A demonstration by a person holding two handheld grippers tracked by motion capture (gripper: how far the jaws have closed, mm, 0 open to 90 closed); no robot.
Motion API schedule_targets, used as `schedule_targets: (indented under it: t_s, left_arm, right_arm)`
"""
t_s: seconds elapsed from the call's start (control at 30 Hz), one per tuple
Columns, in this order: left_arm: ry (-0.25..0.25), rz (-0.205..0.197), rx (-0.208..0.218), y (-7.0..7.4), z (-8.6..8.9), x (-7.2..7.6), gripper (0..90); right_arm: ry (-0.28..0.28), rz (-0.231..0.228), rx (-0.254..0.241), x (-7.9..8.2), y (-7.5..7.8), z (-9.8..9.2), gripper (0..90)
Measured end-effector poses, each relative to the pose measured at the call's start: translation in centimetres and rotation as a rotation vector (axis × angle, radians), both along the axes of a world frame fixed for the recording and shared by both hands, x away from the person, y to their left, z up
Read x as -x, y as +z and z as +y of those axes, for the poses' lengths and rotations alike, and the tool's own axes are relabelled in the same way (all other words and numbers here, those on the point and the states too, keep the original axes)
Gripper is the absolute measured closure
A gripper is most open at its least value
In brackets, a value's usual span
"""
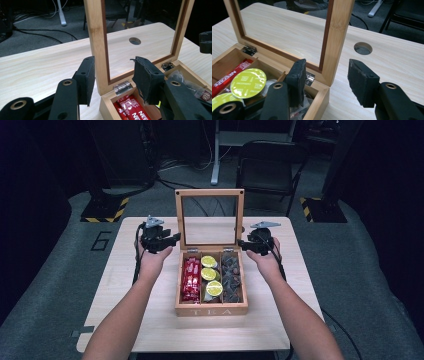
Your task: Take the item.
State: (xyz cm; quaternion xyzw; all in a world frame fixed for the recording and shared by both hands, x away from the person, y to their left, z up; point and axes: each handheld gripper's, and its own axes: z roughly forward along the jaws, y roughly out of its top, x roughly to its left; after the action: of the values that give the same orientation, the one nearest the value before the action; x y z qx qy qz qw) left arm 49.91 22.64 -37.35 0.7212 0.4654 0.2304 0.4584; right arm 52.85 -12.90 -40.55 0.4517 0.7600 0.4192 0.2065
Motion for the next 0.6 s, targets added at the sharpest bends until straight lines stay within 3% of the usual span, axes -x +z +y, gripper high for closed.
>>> schedule_targets:
  t_s: [0.27, 0.6]
  left_arm:
    - [0.0, 0.001, 0.007, 0.3, 0.1, 0.3, 51.8]
    - [0.007, -0.01, 0.005, 0.9, 0.5, 0.7, 51.7]
  right_arm:
    - [0.049, -0.023, 0.024, 1.5, 0.6, -0.6, 47.3]
    - [0.096, -0.044, 0.01, 3.1, 1.6, -1.0, 45.3]
